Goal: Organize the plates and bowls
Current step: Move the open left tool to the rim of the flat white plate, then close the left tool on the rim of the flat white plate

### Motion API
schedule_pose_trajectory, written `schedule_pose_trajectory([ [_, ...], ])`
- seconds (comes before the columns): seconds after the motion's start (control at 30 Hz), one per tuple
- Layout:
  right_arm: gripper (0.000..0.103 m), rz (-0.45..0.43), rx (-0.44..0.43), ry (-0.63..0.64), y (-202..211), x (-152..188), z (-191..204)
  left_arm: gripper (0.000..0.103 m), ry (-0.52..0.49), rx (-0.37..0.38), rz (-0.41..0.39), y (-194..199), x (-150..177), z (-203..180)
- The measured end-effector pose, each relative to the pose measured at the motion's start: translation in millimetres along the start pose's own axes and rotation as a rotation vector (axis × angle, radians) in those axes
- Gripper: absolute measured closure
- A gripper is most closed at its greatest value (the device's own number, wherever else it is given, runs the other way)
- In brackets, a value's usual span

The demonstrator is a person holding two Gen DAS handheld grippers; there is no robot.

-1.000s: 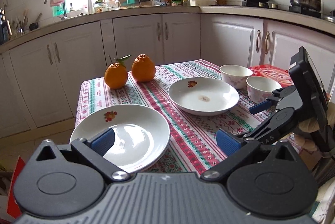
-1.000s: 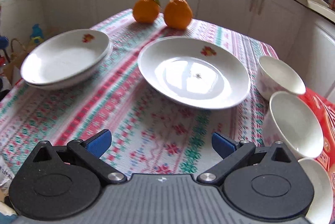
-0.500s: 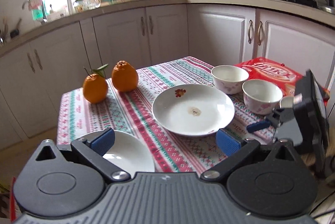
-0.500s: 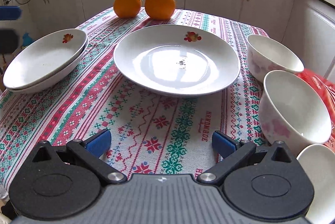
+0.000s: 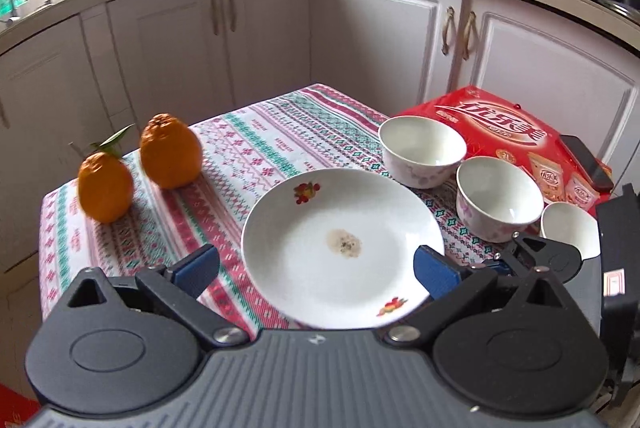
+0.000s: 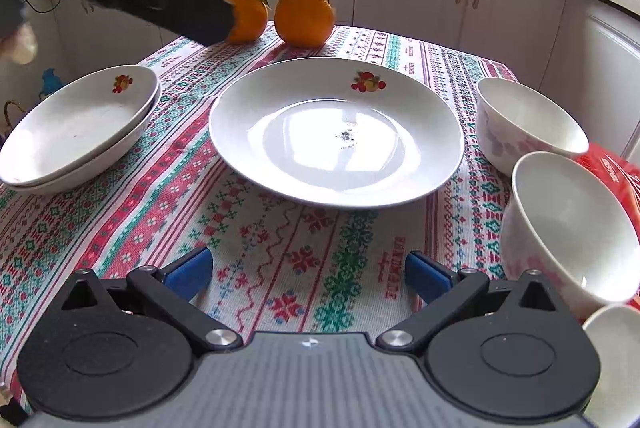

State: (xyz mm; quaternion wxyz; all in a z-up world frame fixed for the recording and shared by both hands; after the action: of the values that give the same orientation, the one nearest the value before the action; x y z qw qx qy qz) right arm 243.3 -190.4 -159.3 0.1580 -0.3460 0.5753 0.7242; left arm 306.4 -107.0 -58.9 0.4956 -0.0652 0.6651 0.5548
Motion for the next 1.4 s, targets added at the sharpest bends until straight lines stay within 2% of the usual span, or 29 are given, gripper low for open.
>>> schedule_pose_trajectory([
  [0.23, 0.0, -0.003, 0.017, -0.021, -7, -7, -8, 0.001, -0.078, 0.082, 0.105, -51, -12, 2],
  [0.37, 0.0, -0.008, 0.025, -0.028, -8, -7, -9, 0.001, -0.086, 0.109, 0.175, -82, -14, 7],
  [0.63, 0.0, -0.011, 0.017, -0.017, -9, -9, -8, 0.001, -0.127, 0.156, 0.224, -117, -23, 7],
  [0.77, 0.0, -0.016, 0.016, -0.015, -10, -11, -8, 0.001, -0.114, 0.175, 0.235, -132, -27, 10],
  [1.03, 0.0, -0.026, 0.021, -0.022, -14, -15, -7, 0.004, -0.15, 0.219, 0.305, -148, -19, 5],
  [1.2, 0.0, -0.031, 0.031, -0.021, -15, -17, -8, 0.017, -0.176, 0.235, 0.337, -154, -21, 5],
  [1.33, 0.0, -0.034, 0.051, -0.02, -15, -18, -8, 0.018, -0.165, 0.244, 0.344, -156, -24, 6],
  [1.4, 0.005, -0.041, 0.052, -0.017, -15, -19, -9, 0.023, -0.177, 0.252, 0.348, -156, -23, 4],
])
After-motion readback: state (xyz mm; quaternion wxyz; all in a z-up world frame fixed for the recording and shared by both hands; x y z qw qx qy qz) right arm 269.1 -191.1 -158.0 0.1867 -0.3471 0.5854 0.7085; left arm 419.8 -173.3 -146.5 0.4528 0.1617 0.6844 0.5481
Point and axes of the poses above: each gripper's, at about its wrist camera, not at the fingertips, and y roughly against the way its jaws point, z to its left, x to its underside, the point moved 10 cm from there along -y, roughly the way its jaws point, and after that the axes turned 8 degrees about -x, right-handed, at the moved point
